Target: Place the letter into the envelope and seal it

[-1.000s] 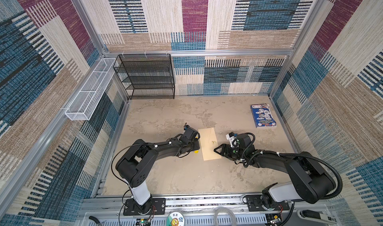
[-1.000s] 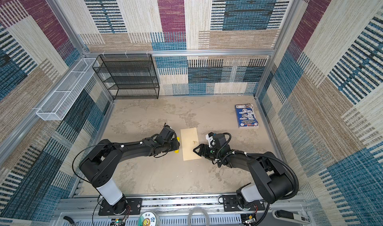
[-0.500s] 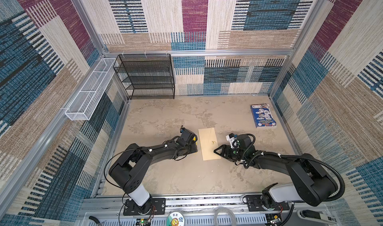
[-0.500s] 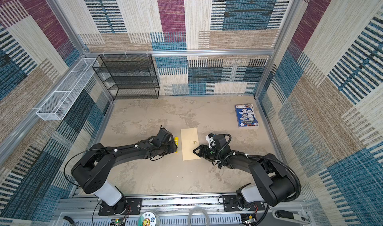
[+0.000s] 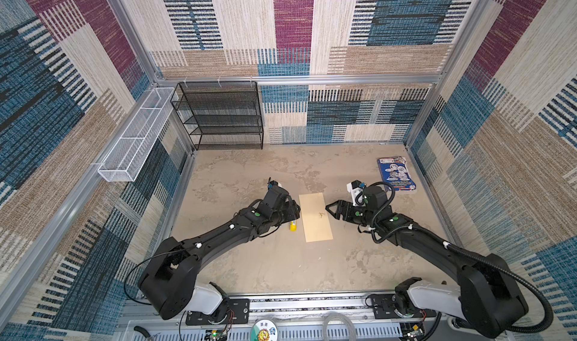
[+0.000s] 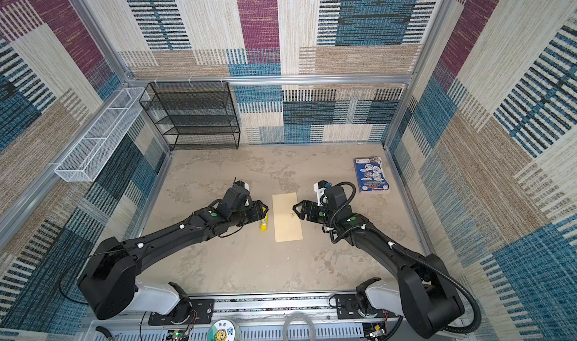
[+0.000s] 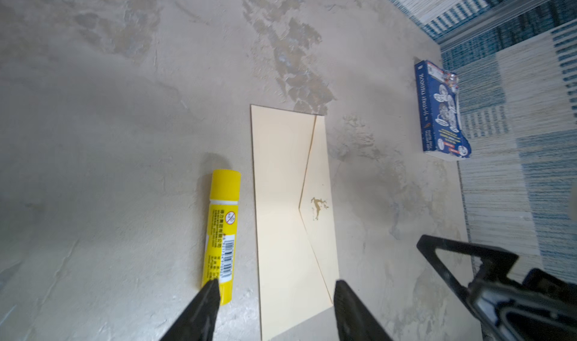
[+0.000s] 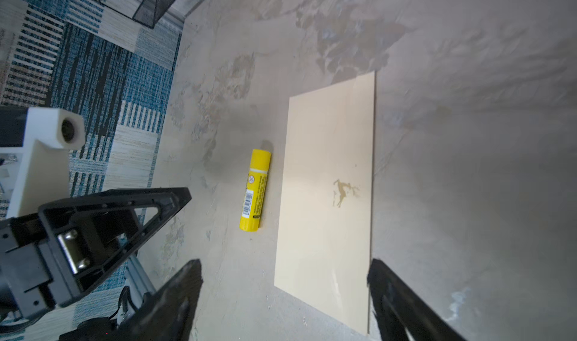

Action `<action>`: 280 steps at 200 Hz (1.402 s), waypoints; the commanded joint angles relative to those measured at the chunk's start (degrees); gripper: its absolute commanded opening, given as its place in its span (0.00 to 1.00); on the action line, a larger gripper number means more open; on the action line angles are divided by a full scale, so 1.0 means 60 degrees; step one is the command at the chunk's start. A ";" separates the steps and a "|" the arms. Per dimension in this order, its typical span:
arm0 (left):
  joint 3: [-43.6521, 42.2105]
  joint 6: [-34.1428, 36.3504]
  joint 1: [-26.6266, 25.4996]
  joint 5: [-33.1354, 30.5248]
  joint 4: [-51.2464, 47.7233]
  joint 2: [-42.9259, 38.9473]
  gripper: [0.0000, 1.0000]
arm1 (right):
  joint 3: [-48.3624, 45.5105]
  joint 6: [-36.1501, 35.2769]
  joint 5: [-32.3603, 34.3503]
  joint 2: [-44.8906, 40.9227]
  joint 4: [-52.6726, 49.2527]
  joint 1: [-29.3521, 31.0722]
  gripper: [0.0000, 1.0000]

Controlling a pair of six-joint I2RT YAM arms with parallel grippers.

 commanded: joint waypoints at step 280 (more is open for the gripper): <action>-0.4291 0.7864 0.6988 0.0928 0.8928 0.1423 0.99 | -0.3738 -0.5449 0.4683 0.3132 1.2120 -0.3541 1.00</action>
